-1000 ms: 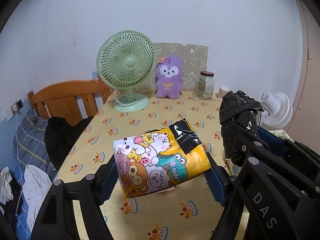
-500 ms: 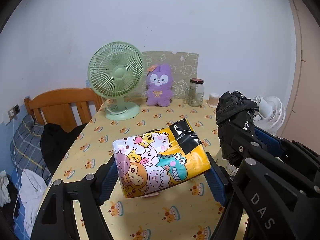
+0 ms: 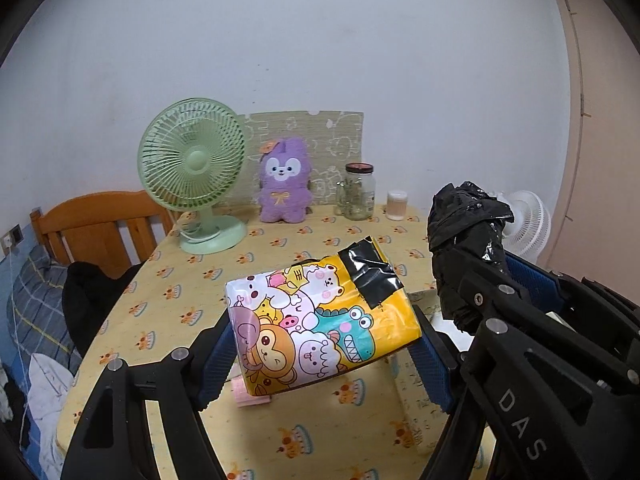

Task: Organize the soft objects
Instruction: 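Carry the snack bag and black bundle toward the box with both tools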

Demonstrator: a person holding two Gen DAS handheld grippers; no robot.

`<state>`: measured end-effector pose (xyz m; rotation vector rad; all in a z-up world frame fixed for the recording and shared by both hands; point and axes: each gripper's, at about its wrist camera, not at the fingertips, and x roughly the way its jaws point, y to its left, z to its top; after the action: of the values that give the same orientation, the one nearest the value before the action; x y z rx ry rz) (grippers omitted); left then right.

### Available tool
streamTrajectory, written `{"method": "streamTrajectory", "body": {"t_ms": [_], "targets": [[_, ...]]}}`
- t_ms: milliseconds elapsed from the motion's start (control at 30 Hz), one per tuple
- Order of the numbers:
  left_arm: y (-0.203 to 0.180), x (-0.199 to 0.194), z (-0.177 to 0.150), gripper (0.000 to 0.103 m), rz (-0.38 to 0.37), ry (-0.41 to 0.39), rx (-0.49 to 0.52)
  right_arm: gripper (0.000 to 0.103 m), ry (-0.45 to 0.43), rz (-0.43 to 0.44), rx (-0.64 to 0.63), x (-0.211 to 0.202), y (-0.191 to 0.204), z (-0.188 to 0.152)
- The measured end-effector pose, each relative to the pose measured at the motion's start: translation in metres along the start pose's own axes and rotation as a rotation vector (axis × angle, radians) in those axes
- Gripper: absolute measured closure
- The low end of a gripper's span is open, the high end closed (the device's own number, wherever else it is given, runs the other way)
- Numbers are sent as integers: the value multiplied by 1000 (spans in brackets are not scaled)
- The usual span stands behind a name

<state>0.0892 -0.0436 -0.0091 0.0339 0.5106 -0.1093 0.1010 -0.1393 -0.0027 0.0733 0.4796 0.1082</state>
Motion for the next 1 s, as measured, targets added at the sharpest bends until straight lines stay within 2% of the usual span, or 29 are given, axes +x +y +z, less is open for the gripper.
{"method": "streamTrajectory", "body": {"t_ms": [1000], "targets": [[-75,46,-3,23,-139,67,97,75,42,-79,67,15,-86,-14]]}}
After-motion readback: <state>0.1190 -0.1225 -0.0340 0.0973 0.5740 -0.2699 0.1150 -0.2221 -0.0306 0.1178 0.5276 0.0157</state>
